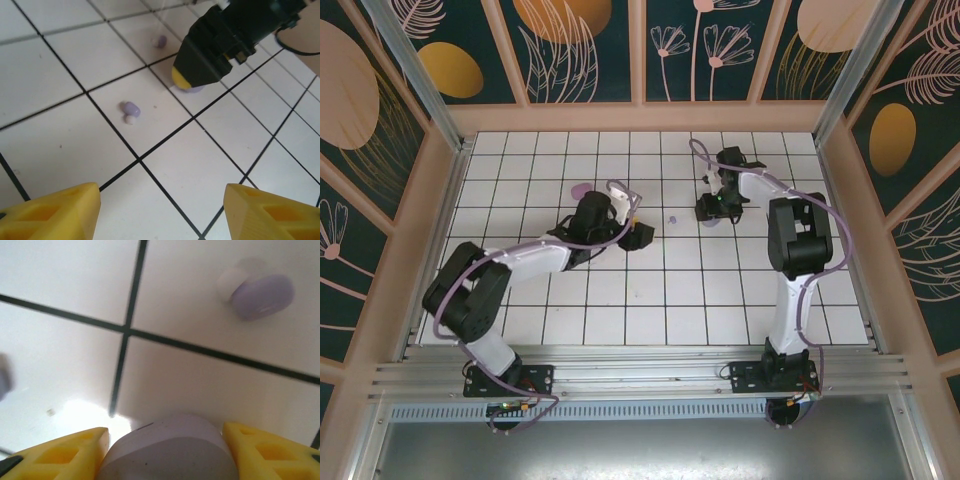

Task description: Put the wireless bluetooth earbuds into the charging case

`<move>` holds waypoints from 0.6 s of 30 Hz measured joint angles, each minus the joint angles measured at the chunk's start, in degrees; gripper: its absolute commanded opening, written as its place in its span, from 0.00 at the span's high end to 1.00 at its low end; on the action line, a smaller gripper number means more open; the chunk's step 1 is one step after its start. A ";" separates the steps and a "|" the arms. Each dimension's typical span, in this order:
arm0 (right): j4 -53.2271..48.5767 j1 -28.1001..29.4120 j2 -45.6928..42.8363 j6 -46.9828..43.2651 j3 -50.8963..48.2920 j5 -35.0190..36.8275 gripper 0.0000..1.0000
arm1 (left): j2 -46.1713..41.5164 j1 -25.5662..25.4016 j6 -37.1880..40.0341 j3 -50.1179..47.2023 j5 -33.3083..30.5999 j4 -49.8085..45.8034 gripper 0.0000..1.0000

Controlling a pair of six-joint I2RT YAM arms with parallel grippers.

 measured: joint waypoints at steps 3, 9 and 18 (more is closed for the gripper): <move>-1.60 1.20 -3.67 2.19 -0.61 -3.74 0.52 | -6.88 0.00 4.15 -4.96 0.22 4.48 0.33; -3.76 7.26 -13.05 6.60 0.28 -11.08 0.52 | -17.09 0.00 14.84 -8.63 1.16 10.25 0.32; -7.10 13.97 -19.37 11.21 5.38 -17.55 0.51 | -19.43 0.00 24.81 -15.50 2.75 18.62 0.29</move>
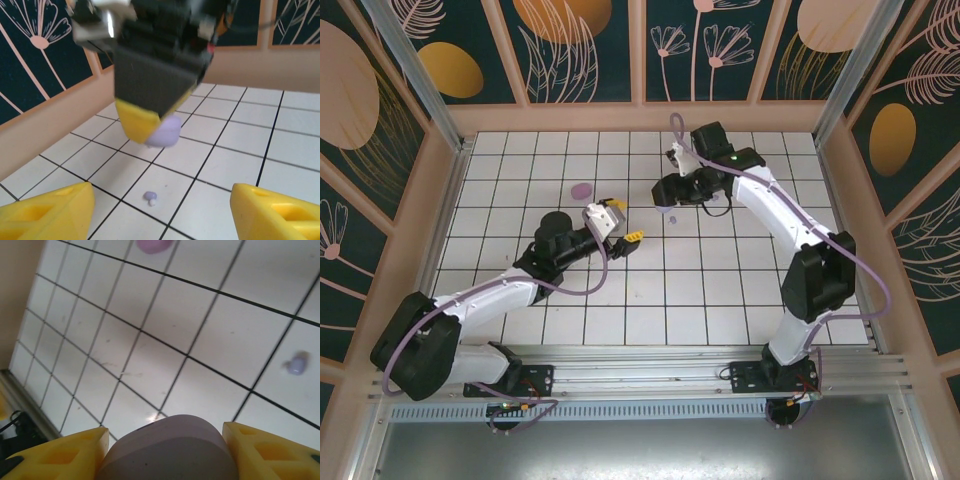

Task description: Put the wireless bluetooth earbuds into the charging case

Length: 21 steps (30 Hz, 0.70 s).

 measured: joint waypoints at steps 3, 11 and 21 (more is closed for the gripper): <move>-0.92 1.14 -1.29 1.11 0.83 -1.25 0.51 | 0.48 0.00 1.53 -0.09 0.59 1.77 0.29; -1.86 3.32 -2.01 3.41 1.44 -2.95 0.51 | 5.09 -0.17 2.93 3.65 1.36 3.43 0.28; -2.47 5.97 -2.01 4.74 5.49 -3.06 0.51 | 8.87 -0.55 2.43 5.40 1.11 5.51 0.32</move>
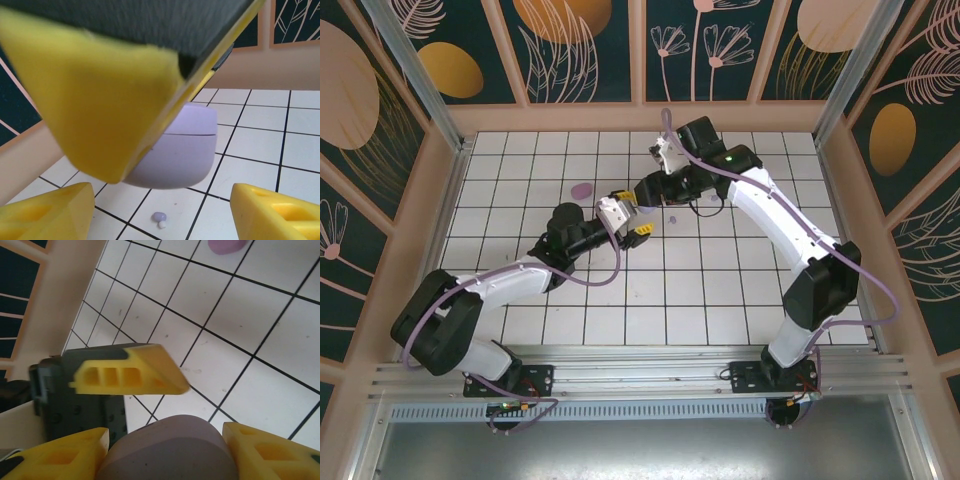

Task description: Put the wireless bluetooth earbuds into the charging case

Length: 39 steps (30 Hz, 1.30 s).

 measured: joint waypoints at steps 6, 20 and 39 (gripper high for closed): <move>-0.39 0.33 0.02 0.63 0.22 -0.35 0.51 | 0.50 0.00 -2.36 0.22 0.24 2.99 0.36; 0.35 -0.46 0.04 3.23 -1.75 -5.49 0.51 | 1.29 -0.20 -8.66 0.22 3.10 11.54 0.57; 9.81 -4.07 -5.70 13.79 -11.08 -11.19 0.38 | 1.53 -0.81 -13.62 1.60 3.37 10.80 0.81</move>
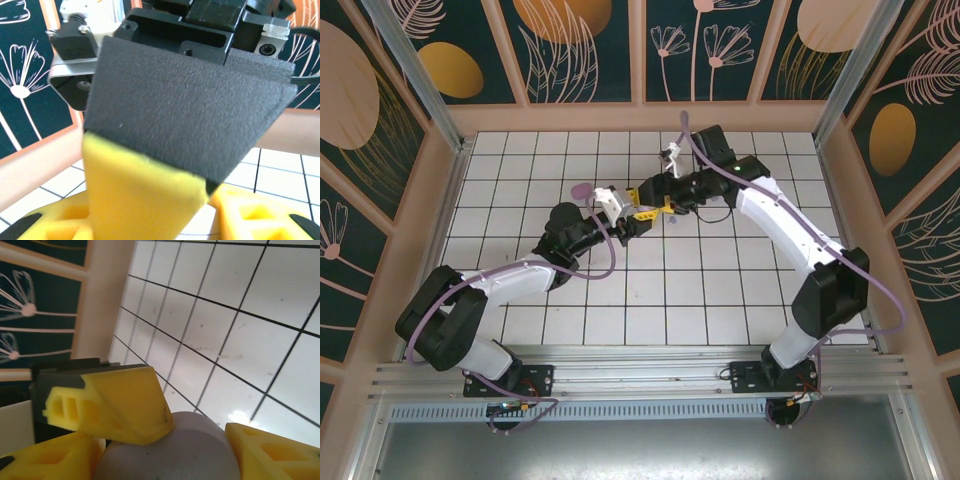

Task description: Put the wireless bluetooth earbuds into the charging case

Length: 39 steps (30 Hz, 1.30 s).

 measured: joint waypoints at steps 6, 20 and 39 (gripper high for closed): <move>9.97 -8.17 -8.57 7.50 -5.68 -1.16 0.36 | -0.13 0.63 -3.06 0.07 0.04 0.63 0.83; 23.89 -8.15 -11.61 20.00 -15.58 -6.82 0.36 | -0.13 2.75 -16.72 0.09 2.73 13.44 0.83; 38.49 -1.27 -10.62 33.27 -16.17 -12.20 0.43 | 0.04 2.82 -21.77 1.44 6.08 19.58 0.83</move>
